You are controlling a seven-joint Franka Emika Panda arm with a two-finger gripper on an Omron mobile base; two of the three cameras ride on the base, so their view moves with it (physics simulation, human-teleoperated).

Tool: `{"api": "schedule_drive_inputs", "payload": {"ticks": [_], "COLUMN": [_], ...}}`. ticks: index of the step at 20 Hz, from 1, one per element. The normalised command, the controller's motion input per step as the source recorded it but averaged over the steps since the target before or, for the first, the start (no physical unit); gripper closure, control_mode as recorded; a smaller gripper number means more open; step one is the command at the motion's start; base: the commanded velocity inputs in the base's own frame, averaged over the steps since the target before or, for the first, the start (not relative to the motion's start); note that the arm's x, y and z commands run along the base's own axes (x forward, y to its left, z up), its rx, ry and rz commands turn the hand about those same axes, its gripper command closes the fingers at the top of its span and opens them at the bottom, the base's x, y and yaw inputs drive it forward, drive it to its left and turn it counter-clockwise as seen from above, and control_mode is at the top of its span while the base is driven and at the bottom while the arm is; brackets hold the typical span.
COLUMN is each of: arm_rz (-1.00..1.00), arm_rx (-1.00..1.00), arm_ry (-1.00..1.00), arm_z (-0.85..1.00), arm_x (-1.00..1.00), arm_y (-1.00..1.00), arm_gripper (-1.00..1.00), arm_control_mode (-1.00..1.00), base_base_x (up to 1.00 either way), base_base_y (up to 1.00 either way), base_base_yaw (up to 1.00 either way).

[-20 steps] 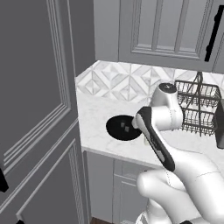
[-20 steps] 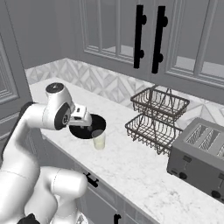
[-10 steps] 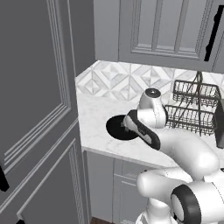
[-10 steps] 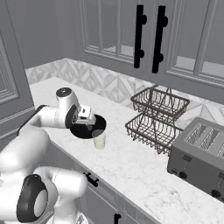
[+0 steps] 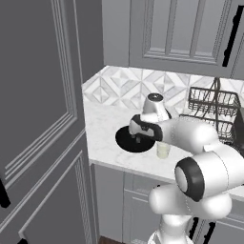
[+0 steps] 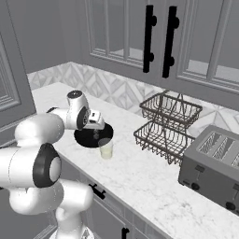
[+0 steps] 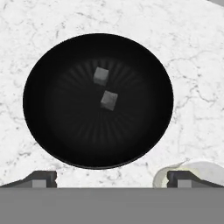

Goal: Grab a lemon wedge from the fridge and one ice cube from the ice bowl, and put them in the glass of lemonade.

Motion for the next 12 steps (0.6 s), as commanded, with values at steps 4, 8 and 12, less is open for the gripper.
{"api": "schedule_drive_inputs", "payload": {"ticks": [4, 8, 12], "arm_rz": [-0.02, -0.02, -0.02], "arm_rx": [0.0, 0.0, 0.0], "arm_ry": [0.08, 0.08, 0.07], "arm_z": [-0.26, -0.26, -0.31], "arm_x": [0.49, 0.45, 0.41], "arm_y": [0.0, 0.0, 0.0], "arm_gripper": [-1.0, -1.0, -1.0], "arm_control_mode": [-1.0, -1.0, -1.0], "base_base_x": [0.0, 0.0, 0.0], "base_base_y": [0.0, 0.0, 0.0], "base_base_yaw": [0.0, 0.0, 0.0]}}
